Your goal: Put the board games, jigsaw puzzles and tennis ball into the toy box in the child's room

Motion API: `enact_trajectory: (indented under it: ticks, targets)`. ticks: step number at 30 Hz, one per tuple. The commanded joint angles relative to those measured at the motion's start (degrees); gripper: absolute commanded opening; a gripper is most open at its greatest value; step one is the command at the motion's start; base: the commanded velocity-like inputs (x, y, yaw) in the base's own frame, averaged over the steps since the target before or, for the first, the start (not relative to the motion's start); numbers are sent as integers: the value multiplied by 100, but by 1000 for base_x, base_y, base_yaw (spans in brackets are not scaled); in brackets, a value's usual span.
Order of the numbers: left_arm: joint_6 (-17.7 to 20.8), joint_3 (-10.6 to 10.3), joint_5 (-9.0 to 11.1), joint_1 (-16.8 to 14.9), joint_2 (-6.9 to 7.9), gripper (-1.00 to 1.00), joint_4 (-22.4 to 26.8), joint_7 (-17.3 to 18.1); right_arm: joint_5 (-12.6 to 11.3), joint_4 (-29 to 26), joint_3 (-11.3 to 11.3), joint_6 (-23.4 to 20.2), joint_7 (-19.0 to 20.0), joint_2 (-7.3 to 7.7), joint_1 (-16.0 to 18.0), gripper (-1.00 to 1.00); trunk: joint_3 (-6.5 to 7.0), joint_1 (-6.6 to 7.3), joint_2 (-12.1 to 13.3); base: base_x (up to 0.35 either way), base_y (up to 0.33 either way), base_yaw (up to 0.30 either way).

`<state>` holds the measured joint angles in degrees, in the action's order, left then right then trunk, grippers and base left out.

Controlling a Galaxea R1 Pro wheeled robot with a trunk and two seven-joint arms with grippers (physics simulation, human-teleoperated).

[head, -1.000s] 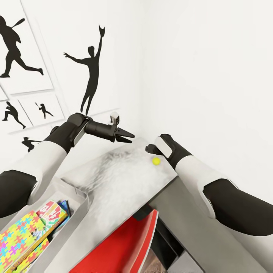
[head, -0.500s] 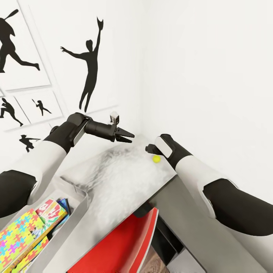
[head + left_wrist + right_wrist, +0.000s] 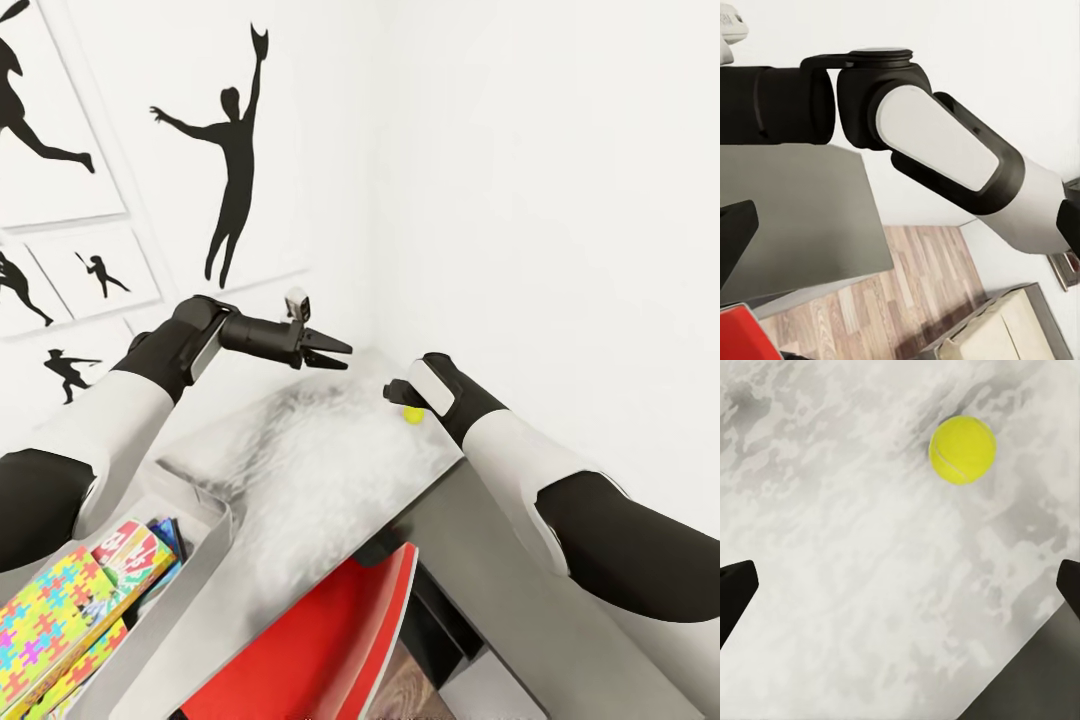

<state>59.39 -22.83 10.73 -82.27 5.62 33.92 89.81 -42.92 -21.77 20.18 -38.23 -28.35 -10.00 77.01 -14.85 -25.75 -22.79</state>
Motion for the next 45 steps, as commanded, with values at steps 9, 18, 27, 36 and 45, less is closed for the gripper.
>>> enact_trajectory:
  ticks: [9, 18, 27, 36, 45]
  targets:
    - [61, -4, 35, -8, 9, 100, 1, 19, -54, -11, 25, -14, -51, 0, 7, 100, -97, -3, -13, 0, 0, 0]
    - [61, -2, 35, -8, 9, 100, 1, 19, -58, -12, 22, -16, -49, 0, 7, 100, -181, -3, -13, 0, 0, 0]
    - [61, -2, 35, -8, 9, 100, 1, 19, -59, -10, 14, -16, -48, 0, 7, 100, -266, -3, -13, 0, 0, 0]
    - [61, -2, 35, -8, 9, 100, 7, 19, -58, -22, 6, -10, -48, 0, 22, 100, -351, -3, -13, 0, 0, 0]
    - [61, -2, 35, -8, 9, 100, 9, 19, -54, -284, -4, -42, -72, 0, 68, 100, -436, -3, -13, 0, 0, 0]
